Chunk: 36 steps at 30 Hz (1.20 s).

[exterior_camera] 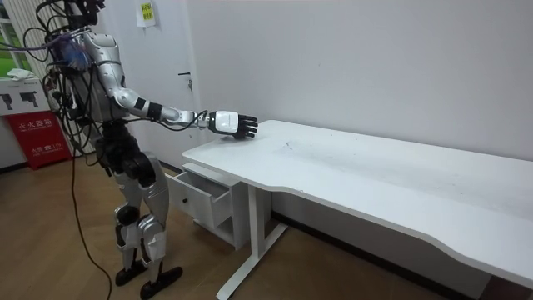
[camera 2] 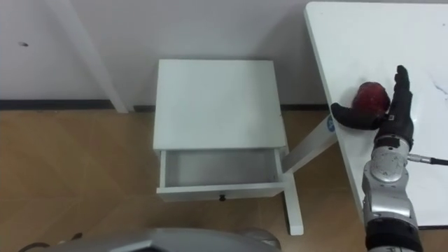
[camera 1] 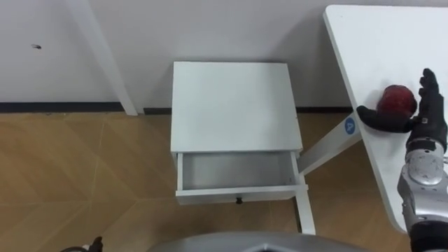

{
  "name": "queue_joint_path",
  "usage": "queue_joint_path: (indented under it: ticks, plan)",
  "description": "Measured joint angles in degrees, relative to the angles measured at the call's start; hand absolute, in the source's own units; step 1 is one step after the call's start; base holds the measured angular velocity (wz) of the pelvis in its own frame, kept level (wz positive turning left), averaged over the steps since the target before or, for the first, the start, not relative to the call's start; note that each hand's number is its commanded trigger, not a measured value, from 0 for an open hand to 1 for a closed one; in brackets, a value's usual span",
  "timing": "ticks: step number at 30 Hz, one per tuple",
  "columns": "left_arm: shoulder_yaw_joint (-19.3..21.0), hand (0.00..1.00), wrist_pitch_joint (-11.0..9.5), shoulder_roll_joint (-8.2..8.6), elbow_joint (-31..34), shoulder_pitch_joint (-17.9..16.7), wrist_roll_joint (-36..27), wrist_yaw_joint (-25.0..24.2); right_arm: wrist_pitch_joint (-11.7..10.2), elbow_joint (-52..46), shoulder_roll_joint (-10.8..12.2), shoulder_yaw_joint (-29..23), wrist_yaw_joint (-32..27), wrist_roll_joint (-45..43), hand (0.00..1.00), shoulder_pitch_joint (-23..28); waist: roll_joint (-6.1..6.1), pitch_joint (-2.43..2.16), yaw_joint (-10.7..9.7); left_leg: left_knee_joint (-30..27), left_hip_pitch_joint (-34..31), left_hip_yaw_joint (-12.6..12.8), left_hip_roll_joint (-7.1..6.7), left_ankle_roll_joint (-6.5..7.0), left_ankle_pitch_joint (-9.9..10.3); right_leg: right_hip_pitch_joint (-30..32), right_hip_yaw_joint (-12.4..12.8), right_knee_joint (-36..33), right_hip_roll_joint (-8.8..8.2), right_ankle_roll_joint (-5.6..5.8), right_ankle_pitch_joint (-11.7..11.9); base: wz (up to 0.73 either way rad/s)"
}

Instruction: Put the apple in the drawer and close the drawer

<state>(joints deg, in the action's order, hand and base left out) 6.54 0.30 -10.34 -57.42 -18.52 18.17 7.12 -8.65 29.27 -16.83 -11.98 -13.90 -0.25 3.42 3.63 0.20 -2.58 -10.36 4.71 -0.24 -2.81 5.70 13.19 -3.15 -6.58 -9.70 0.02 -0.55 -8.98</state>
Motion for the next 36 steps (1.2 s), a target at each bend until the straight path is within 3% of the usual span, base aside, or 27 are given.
queue_joint_path:
  ticks: [5, 7, 20, 29, 36]
  plan:
    - [0.0, 0.0, 0.0, -0.01, 0.0, 0.0, 0.0, 0.0, 0.0, 0.5, 0.0, 0.0, 0.3, 0.0, 0.0, 0.0, 0.18, -0.16, 0.0, -0.1, 0.0, 0.0, 0.0, 0.0, 0.0, -0.1, 0.0, 0.0, -0.04, 0.0, 0.0, 0.0]
    - [0.0, 0.0, 0.0, 0.0, 0.0, 0.0, 0.0, 0.0, 0.0, 2.2, 0.0, 0.0, 0.3, 0.0, 1.0, 0.0, 0.25, -0.22, 0.1, -0.1, 0.1, 0.0, 0.0, 0.0, 0.0, -0.1, 0.1, 0.0, -0.05, 0.0, 0.0, 0.0]
    - [0.1, 0.0, -0.5, -0.05, -0.6, 0.3, 0.0, 0.0, -0.6, 4.4, -1.4, -0.7, -0.2, -5.2, 1.0, 0.0, 0.1, -0.23, 0.1, 0.4, 1.0, -0.3, 0.05, -0.05, 0.0, -1.0, 0.0, 0.1, 0.08, -0.05, 0.1, 0.0]
    - [0.1, 0.0, -0.7, -0.06, -0.6, 1.6, 0.2, 0.2, -0.8, 4.8, -1.3, -0.4, 0.1, -8.9, 1.0, 0.0, 0.52, -0.2, 1.3, 0.3, 1.0, -0.8, 0.04, -0.05, 0.0, -1.3, -1.1, 0.1, -0.04, -0.05, 0.1, 0.03]
    - [0.1, 0.0, -0.6, -0.06, -0.7, 1.3, 0.3, 0.2, -1.3, 3.4, 0.4, 0.6, -0.3, -11.4, 1.0, 0.4, 0.58, -0.19, 1.4, 0.3, 1.0, -1.3, 0.04, -0.07, 0.0, -1.4, -1.4, 0.3, -0.02, -0.05, 0.1, 0.01]
